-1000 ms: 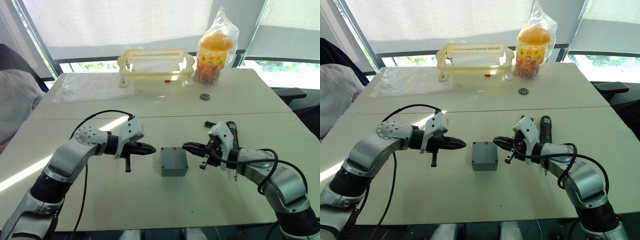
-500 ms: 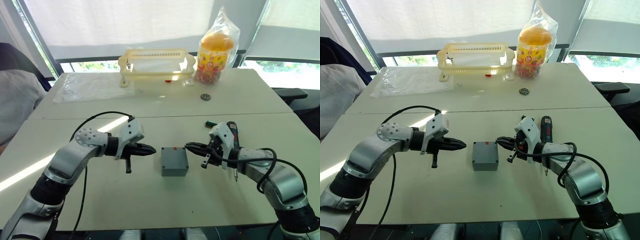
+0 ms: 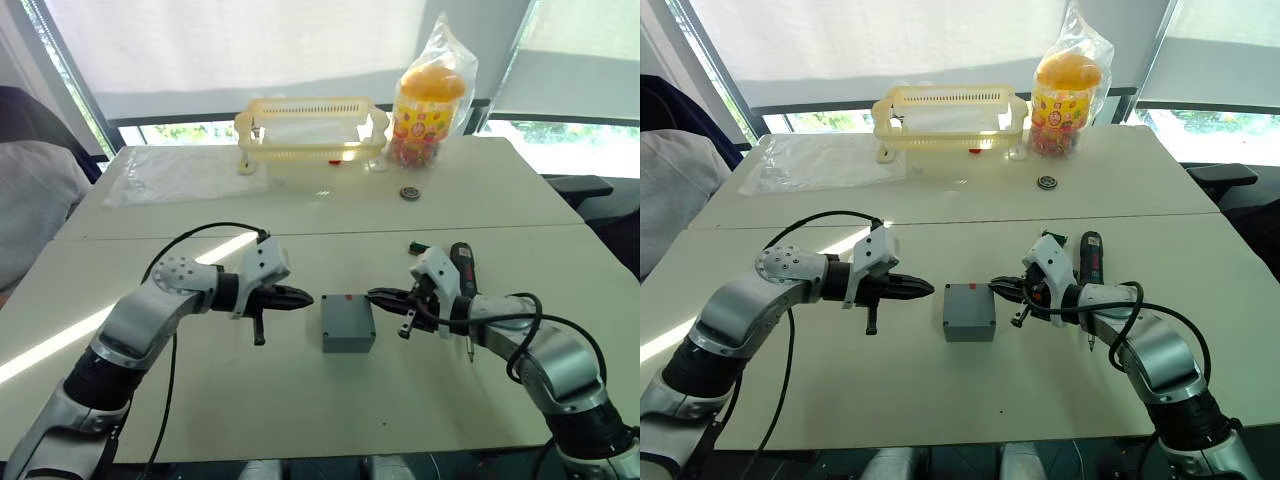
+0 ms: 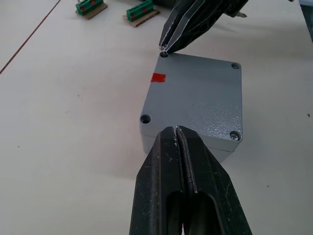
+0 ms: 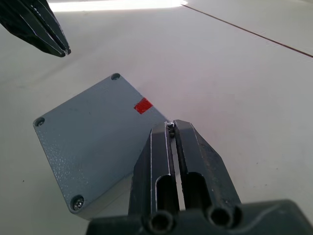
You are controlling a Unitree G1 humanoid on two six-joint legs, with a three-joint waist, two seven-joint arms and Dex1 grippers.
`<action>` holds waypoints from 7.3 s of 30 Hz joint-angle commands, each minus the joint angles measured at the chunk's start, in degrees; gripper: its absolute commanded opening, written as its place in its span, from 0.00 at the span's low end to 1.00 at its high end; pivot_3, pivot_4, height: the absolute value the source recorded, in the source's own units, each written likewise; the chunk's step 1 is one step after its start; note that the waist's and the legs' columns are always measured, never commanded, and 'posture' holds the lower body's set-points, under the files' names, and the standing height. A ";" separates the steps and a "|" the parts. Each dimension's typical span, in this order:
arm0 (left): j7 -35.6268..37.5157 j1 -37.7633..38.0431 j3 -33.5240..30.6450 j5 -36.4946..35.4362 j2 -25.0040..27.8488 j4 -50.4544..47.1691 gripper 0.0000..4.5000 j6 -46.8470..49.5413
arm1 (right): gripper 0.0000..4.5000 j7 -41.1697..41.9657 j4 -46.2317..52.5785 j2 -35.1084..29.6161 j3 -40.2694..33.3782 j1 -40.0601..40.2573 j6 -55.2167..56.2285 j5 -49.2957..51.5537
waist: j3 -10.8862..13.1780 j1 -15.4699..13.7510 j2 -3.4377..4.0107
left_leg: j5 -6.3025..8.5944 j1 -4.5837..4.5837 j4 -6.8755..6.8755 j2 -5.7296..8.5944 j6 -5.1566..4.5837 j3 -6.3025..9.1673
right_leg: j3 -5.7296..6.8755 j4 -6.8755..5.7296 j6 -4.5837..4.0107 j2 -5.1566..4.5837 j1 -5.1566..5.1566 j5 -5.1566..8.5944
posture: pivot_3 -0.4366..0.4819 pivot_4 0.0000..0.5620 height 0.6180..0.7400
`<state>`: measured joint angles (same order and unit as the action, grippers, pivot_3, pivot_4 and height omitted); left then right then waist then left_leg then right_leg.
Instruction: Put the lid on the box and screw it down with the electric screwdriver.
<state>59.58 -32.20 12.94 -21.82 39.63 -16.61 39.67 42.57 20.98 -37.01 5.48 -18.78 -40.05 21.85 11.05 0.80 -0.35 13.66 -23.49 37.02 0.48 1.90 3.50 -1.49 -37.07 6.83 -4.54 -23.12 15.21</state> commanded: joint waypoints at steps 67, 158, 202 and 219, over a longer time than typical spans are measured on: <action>-2.46 -1.35 6.99 4.76 -6.41 -8.65 0.00 -5.60 | 0.39 -16.83 -45.14 -20.37 15.60 -34.31 -52.45 22.11 | -0.07 -0.10 -0.12 | 0.03 -0.05 0.01 -0.01 -0.05 -0.04 | -0.01 0.07 -0.07 0.02 -0.03 0.02 | 0.48 0.27 1.00; 3.89 -4.06 10.34 10.80 -12.05 13.35 0.00 -11.25 | 0.39 -28.03 16.28 21.41 -7.71 9.71 11.92 9.89 | 0.01 0.01 0.36 | 0.02 -0.01 -0.03 -0.03 -0.05 0.01 | -0.06 -0.11 -0.01 0.08 -0.07 0.06 | 0.48 0.27 1.00; 3.35 -3.63 10.19 11.26 -12.11 13.22 0.00 -11.11 | 0.39 -24.83 11.94 20.68 -5.81 11.10 14.46 4.44 | -0.03 0.01 0.30 | 0.02 0.04 -0.03 -0.03 -0.05 0.01 | -0.06 -0.11 -0.01 0.08 -0.03 0.06 | 0.48 0.27 1.00; 3.20 -2.98 10.35 11.54 -11.65 12.21 0.00 -10.80 | 0.39 -24.26 4.44 19.71 -1.16 13.01 16.05 -3.76 | -0.58 -0.07 -0.15 | 0.04 0.67 -0.07 -0.05 -0.05 0.07 | 0.02 0.13 -0.22 0.06 0.74 0.19 | 0.48 0.27 1.00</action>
<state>62.97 -35.78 22.32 -11.45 27.25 -4.13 28.33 18.23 28.86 -16.93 3.20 -7.63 -22.18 19.60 10.47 0.74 -0.49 13.70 -22.77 36.93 0.43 1.85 3.57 -1.47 -36.93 6.61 -4.49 -22.34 15.41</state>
